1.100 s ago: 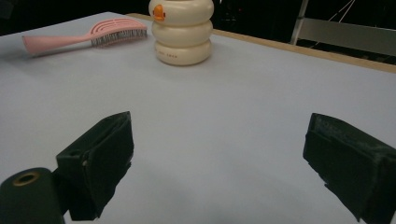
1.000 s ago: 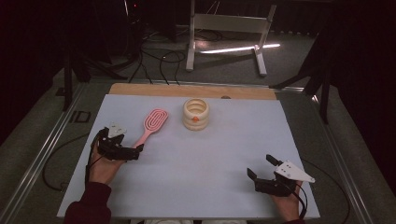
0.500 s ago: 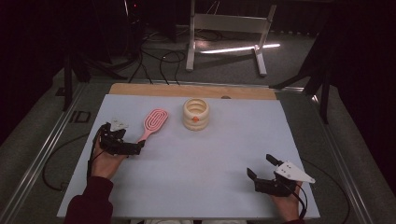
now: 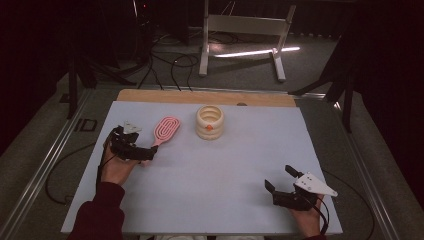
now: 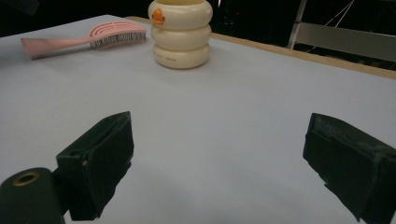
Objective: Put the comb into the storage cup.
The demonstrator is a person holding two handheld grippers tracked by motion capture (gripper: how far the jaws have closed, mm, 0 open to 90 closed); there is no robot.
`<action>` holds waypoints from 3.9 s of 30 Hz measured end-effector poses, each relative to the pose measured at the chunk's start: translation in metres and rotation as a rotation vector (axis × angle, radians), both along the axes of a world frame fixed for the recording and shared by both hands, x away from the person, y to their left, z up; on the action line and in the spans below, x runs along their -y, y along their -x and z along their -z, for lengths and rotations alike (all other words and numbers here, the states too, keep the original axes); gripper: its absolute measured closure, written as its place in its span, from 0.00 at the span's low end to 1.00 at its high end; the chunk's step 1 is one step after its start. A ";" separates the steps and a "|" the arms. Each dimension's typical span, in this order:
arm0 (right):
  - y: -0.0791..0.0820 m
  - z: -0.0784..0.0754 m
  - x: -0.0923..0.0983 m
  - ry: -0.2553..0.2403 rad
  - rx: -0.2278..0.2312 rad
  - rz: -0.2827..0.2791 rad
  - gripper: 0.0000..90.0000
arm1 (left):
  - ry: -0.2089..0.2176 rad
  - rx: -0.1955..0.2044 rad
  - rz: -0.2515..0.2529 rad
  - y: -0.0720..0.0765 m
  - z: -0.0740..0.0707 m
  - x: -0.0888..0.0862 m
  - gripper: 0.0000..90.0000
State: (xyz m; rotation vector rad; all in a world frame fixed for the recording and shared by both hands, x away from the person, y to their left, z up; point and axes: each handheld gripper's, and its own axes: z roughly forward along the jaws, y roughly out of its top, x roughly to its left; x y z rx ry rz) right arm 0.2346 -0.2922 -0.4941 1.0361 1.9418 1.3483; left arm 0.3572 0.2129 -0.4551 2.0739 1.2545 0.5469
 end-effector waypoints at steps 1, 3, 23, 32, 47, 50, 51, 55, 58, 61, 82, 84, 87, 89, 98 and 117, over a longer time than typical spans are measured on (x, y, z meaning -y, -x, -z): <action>0.000 0.000 0.000 0.000 -0.001 0.001 0.10 | -0.004 -0.003 0.002 -0.001 0.000 0.000 0.00; 0.000 0.000 0.000 0.000 0.000 0.000 0.10 | -0.007 -0.006 0.005 -0.003 0.000 0.001 0.00; 0.000 0.000 0.000 0.004 0.001 0.003 0.10 | -0.060 -0.086 0.051 -0.028 0.002 0.016 0.00; 0.000 0.000 0.000 0.001 0.000 0.003 0.10 | -0.090 -0.114 0.051 -0.038 0.003 0.019 0.00; -0.001 0.000 0.000 0.004 -0.002 0.003 0.10 | -0.124 -0.199 0.036 -0.052 0.016 0.028 0.00; -0.001 0.000 0.000 0.003 -0.002 0.003 0.10 | -0.125 -0.208 0.031 -0.054 0.018 0.028 0.00; -0.001 0.000 0.000 0.003 -0.002 0.003 0.10 | -0.125 -0.208 0.031 -0.054 0.018 0.028 0.00; -0.001 0.000 0.000 0.003 -0.002 0.002 0.10 | -0.140 -0.238 0.022 -0.058 0.025 0.029 0.00; -0.001 0.000 0.000 0.003 -0.003 0.000 0.10 | -0.149 -0.255 0.014 -0.061 0.030 0.031 0.00; -0.001 0.000 0.000 0.004 -0.002 0.001 0.10 | -0.151 -0.268 0.006 -0.063 0.034 0.032 0.00; -0.001 0.000 0.002 0.001 -0.004 0.003 0.10 | -0.142 -0.356 -0.024 -0.077 0.050 0.031 0.21; -0.001 0.000 0.002 -0.001 -0.005 0.005 0.10 | -0.137 -0.357 -0.035 -0.078 0.049 0.030 0.26; -0.001 0.000 0.001 0.001 -0.006 0.005 0.10 | -0.144 -0.366 -0.039 -0.080 0.048 0.030 0.31; -0.001 0.001 0.001 0.002 -0.006 0.004 0.10 | -0.143 -0.369 -0.040 -0.081 0.047 0.031 0.37; -0.002 0.001 0.002 0.002 -0.007 0.006 0.10 | -0.134 -0.410 -0.046 -0.087 0.042 0.033 0.62; -0.003 0.002 0.001 0.014 -0.013 0.009 0.10 | -0.103 -0.465 -0.038 -0.088 0.040 0.032 0.73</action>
